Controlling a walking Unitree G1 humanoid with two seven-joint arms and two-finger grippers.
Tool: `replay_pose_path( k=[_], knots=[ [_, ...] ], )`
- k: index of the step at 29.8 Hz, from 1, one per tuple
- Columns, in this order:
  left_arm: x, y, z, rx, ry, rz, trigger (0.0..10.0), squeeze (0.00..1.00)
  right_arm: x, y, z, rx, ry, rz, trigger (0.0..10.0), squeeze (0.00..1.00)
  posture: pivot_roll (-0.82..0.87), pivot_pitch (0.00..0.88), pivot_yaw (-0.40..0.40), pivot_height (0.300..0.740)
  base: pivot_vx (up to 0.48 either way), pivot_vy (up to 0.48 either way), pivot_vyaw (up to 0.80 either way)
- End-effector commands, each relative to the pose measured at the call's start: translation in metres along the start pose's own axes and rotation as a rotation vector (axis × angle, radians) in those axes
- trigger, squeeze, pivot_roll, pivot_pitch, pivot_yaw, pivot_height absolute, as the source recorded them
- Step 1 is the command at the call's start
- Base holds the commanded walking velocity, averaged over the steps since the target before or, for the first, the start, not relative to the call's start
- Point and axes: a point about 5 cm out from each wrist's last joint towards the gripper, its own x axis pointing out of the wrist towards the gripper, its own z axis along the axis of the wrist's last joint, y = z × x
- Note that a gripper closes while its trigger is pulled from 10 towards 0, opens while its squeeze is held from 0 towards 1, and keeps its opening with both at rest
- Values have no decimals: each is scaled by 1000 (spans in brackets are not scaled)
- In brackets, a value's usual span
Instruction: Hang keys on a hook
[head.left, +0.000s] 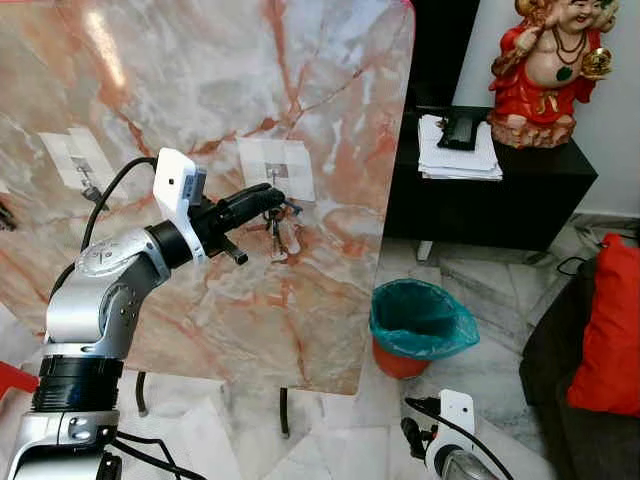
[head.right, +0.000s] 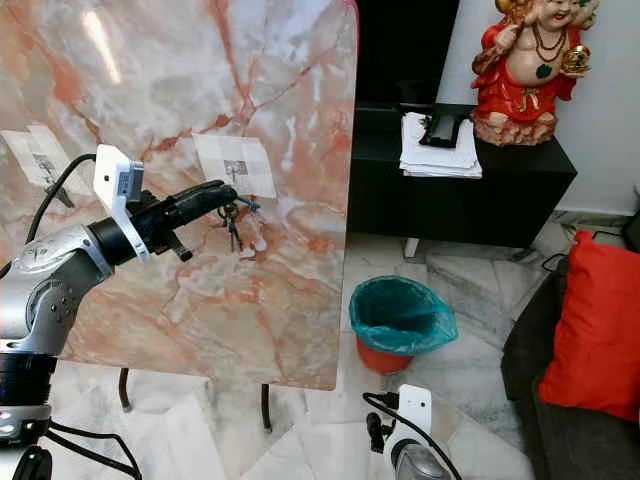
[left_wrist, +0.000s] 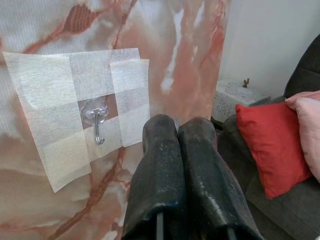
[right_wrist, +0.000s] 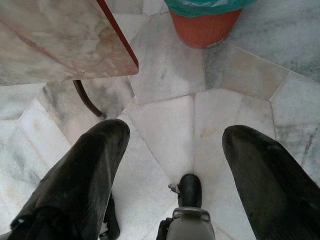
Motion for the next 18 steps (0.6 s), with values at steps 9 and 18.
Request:
replay_pose_path(
  k=[9, 18],
  knots=[
    [1, -4, 8, 9, -27, -21, 10000, 0, 0, 0, 2, -7, -4, -2, 10000, 0, -12, 0, -2, 740, 223, 0, 0],
    [0, -4, 9, 9, -30, -24, 10000, 0, 0, 0, 2, -11, -3, 0, 10000, 0, -10, 0, -4, 740, 263, 0, 0]
  ],
)
